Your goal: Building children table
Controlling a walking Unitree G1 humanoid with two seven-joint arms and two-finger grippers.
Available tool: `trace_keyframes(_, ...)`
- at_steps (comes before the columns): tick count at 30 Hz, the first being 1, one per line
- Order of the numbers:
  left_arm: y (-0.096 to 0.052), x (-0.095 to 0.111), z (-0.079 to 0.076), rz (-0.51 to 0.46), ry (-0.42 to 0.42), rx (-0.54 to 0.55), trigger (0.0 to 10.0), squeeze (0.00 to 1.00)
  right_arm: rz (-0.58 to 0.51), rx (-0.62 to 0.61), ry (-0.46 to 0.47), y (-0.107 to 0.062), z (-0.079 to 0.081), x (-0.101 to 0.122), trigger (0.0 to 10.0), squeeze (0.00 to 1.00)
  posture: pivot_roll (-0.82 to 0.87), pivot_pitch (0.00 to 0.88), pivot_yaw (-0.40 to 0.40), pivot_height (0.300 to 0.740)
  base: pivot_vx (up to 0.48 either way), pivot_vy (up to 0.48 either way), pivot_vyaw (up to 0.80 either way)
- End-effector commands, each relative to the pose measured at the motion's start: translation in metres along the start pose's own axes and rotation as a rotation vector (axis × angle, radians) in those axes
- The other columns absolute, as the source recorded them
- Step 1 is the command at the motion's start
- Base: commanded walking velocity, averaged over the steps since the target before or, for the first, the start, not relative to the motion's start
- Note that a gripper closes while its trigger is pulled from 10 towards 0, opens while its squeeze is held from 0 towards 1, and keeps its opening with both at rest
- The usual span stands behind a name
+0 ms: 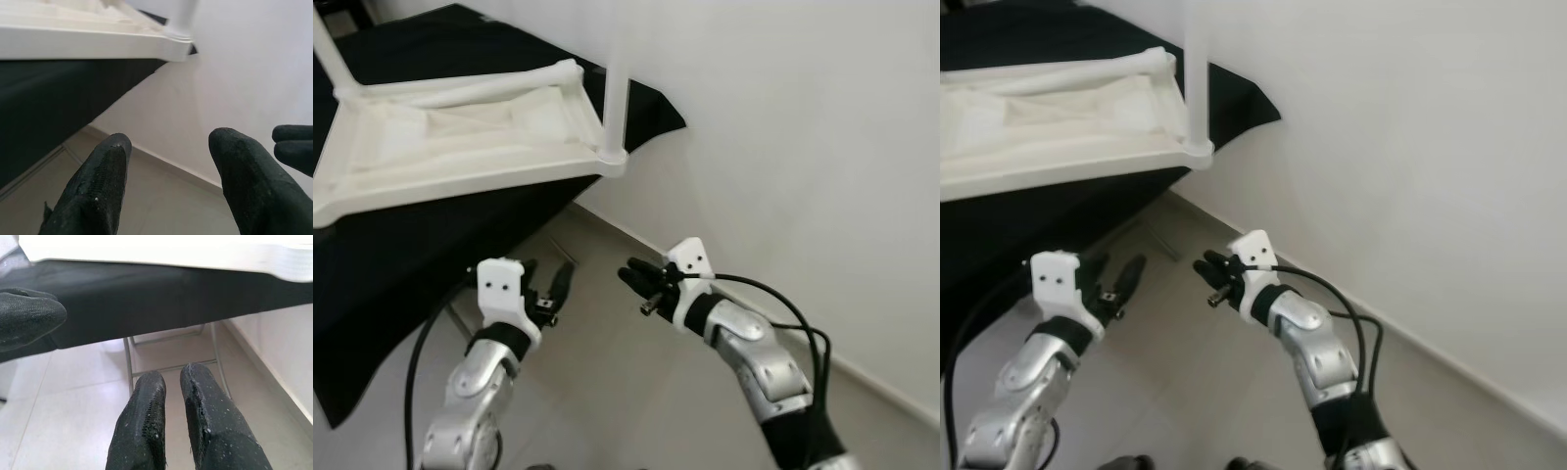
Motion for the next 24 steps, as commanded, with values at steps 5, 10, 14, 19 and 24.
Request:
trace_keyframes(5,-0.001,-0.003,0.001,0.01,0.019,0.004,10.0,0.0,0.01,-0.001,0.045,0.001,-0.005,-0.002,10.0,0.0,-0.02,0.207,-0.116,0.74,0.319,0.0,0.1)
trace_keyframes(10,0.0,-0.003,-0.003,0.011,0.024,-0.022,10.0,0.0,-0.007,0.038,-0.007,0.0,0.002,0.001,10.0,0.0,-0.02,0.207,-0.129,0.74,0.324,0.0,0.8)
trace_keyframes(14,0.001,-0.003,-0.003,0.009,0.027,-0.017,10.0,0.0,0.025,0.051,0.007,0.002,0.003,-0.002,10.0,0.0,-0.01,0.208,-0.129,0.74,0.322,0.0,0.2)
trace_keyframes(19,-0.001,-0.003,-0.003,0.009,0.03,-0.019,10.0,0.0,0.033,0.057,0.02,0.003,0.003,-0.005,10.0,0.0,-0.01,0.207,-0.123,0.74,0.324,0.0,0.0)
trace_keyframes(24,0.0,-0.001,-0.006,0.006,0.048,-0.04,10.0,0.0,0.019,0.106,0.035,0.001,0.008,-0.003,10.0,0.0,0.01,0.202,-0.117,0.74,0.331,0.0,0.0)
Point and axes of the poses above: a point about 5 cm out from each wrist's last joint towards the gripper, its own y axis pointing out of the wrist towards the gripper, its own x axis along the axis of the wrist's last joint, z = x × y, the point moved 5 cm from there along y, pointing out of the wrist towards the gripper, and after that the axes turned 11 degrees about y, right-handed, at the moved point
